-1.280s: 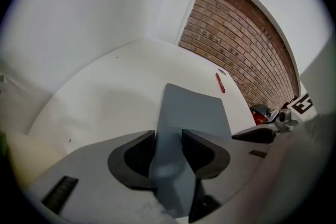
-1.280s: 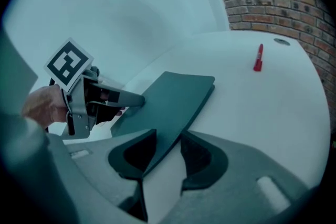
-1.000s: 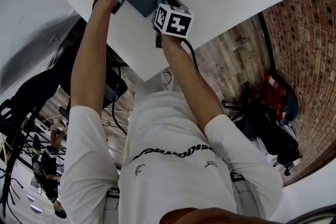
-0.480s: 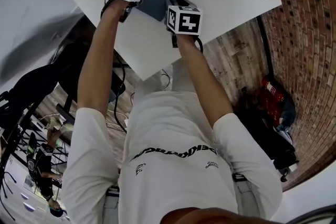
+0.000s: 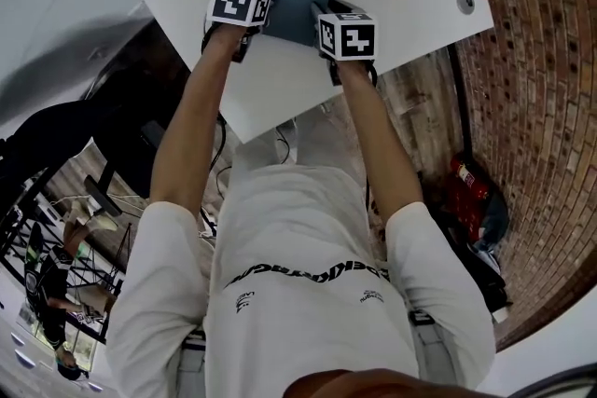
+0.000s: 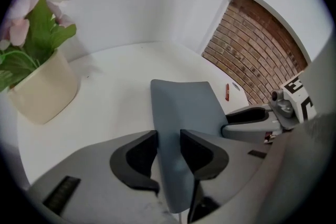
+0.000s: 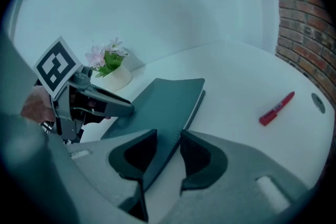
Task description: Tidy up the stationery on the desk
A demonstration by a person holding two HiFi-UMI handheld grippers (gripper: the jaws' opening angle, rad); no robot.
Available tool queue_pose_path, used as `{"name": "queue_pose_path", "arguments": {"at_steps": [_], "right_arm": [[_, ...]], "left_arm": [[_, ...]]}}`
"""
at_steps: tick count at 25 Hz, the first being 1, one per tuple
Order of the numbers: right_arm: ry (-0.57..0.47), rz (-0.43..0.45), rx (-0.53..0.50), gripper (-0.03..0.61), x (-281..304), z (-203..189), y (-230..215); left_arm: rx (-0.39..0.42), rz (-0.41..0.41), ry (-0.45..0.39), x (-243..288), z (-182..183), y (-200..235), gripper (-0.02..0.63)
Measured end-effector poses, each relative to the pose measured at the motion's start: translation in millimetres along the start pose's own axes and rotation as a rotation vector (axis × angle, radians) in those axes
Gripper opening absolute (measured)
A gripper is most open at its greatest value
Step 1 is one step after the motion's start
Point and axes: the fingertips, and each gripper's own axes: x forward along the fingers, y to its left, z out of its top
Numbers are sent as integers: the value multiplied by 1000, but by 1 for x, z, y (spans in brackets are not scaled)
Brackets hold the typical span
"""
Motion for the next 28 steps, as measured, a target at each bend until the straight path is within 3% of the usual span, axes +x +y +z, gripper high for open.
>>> {"name": "queue_pose_path", "arguments": {"at_steps": [7, 17, 23, 28], "right_arm": [[0, 46, -67, 134, -4, 5, -10], [61, 93, -160, 135, -7, -3, -26], [101, 134, -226, 135, -7, -4, -28], [95, 144, -212, 140, -6, -6, -29]], "left_arm": [[-175, 22, -84, -5, -15, -13, 124], [-346, 82, -161, -10, -35, -37, 118], [-422, 108, -191, -11, -45, -48, 118], [-454, 129, -206, -11, -50, -53, 118]]}}
